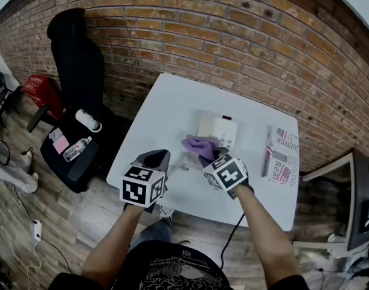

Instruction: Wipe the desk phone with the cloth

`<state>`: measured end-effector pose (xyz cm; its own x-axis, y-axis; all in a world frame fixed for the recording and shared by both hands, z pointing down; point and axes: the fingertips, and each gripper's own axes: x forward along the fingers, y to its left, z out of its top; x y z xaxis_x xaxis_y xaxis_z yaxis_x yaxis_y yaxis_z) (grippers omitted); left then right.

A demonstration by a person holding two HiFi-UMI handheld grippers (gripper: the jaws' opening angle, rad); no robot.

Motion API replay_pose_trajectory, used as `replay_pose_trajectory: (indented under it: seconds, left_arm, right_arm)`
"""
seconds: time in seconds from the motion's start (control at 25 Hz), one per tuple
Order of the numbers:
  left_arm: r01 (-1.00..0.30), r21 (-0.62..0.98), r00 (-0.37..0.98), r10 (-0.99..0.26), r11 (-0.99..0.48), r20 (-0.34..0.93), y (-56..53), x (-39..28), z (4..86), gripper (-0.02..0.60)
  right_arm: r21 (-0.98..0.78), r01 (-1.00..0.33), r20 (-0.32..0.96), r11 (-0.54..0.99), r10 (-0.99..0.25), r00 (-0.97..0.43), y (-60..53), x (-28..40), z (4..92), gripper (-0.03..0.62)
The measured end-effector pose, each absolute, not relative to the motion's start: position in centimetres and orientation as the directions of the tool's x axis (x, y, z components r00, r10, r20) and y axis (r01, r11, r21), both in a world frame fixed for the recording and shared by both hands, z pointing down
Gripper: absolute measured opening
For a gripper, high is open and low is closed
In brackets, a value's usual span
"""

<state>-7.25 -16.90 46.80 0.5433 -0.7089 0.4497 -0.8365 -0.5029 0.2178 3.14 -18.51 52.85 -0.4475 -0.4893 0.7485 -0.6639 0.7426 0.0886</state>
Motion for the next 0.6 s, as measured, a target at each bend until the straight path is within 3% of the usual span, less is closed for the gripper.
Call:
replay_pose_trajectory:
  seconds: [0.6]
  left_arm:
    - [-0.838,0.219,0.541,-0.707,-0.5,0.456,-15.2,-8.1,47.2,0.005]
  right_arm:
    - [0.041,-0.643,0.777,0.765,-0.429,-0.461,-14.9,1.7,55.0,0.044]
